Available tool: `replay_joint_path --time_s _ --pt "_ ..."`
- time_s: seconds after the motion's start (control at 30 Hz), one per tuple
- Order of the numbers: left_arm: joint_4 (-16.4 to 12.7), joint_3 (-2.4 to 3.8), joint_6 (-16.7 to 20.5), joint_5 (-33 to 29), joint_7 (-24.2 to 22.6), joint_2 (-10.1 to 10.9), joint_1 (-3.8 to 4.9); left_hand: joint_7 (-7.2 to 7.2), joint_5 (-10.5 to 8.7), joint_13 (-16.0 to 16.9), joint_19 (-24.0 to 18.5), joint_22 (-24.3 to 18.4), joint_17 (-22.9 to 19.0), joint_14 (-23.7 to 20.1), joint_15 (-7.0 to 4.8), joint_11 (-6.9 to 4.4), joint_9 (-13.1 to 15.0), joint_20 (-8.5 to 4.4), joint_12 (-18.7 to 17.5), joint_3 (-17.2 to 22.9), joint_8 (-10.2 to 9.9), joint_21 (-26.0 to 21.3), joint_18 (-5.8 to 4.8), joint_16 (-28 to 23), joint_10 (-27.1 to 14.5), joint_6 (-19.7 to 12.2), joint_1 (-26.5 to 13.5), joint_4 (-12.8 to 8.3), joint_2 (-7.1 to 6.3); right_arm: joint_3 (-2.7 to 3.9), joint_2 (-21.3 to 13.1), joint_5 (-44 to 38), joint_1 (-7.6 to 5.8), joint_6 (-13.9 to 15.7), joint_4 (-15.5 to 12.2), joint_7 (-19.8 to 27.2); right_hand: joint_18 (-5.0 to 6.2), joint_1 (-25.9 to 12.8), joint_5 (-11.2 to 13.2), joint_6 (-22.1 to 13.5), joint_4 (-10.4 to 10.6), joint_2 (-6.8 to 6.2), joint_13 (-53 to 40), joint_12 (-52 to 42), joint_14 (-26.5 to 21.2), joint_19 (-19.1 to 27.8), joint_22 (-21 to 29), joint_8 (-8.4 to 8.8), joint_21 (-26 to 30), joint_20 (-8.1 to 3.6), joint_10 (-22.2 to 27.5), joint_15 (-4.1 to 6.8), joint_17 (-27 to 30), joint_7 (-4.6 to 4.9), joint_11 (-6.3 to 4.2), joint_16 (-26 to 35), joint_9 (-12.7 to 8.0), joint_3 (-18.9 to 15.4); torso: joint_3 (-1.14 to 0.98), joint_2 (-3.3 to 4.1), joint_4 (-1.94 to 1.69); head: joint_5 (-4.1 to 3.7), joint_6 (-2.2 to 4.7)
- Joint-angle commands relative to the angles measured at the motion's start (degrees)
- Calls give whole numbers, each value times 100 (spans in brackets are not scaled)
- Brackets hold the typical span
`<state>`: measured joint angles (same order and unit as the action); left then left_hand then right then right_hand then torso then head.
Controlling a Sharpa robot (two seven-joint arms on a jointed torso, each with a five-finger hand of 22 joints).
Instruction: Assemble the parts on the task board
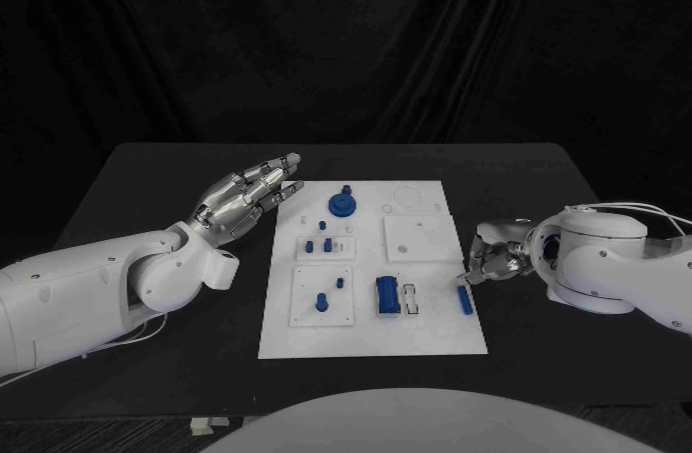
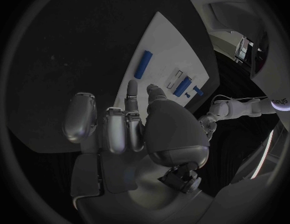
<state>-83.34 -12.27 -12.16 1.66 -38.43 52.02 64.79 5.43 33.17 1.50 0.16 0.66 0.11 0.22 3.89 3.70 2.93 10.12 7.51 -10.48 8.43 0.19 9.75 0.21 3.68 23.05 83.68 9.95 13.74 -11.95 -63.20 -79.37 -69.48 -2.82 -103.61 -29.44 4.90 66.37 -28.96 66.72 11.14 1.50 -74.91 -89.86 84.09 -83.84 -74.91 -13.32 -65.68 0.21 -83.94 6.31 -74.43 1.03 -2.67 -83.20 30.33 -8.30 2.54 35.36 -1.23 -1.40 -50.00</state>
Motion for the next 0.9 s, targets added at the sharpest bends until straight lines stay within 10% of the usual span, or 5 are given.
replay_joint_path --time_s 0.03,0.33,0.9 --pt "11 5 -53 -6 -43 -8 -9 12 31 3 6 1 -5 -18 -20 36 2 -16 7 -4 14 2 41 -7 5 9 40 -24 -12 2 27 -104 36 -38 8 -198 -36 24 73 -32 -10 35 -1509 -14 360 -6 -890 -43 -26 -40 -606 43 -4 -23 -36 -25 19 -30 -2 2 0 6 0" --pt "45 5 -86 -6 54 -31 -9 34 31 0 9 6 -8 -20 -3 59 -5 7 -5 13 7 4 44 -13 -6 -26 40 -19 22 2 117 -104 82 -285 45 -348 -31 -24 366 2 39 92 -1509 -14 366 -16 -894 -181 0 -66 -606 72 -27 -57 -67 -62 225 -110 0 0 -2 8 0" --pt "111 5 -155 -6 179 -59 -10 59 35 0 16 23 -4 -17 32 88 -8 56 -11 26 4 10 47 -5 -13 -52 50 -33 29 1 273 -11 229 -735 141 -496 -5 176 141 -208 -79 97 -1509 -14 337 24 -852 -10 178 -41 -606 32 106 -7 -26 -23 164 -95 0 2 -3 17 0"
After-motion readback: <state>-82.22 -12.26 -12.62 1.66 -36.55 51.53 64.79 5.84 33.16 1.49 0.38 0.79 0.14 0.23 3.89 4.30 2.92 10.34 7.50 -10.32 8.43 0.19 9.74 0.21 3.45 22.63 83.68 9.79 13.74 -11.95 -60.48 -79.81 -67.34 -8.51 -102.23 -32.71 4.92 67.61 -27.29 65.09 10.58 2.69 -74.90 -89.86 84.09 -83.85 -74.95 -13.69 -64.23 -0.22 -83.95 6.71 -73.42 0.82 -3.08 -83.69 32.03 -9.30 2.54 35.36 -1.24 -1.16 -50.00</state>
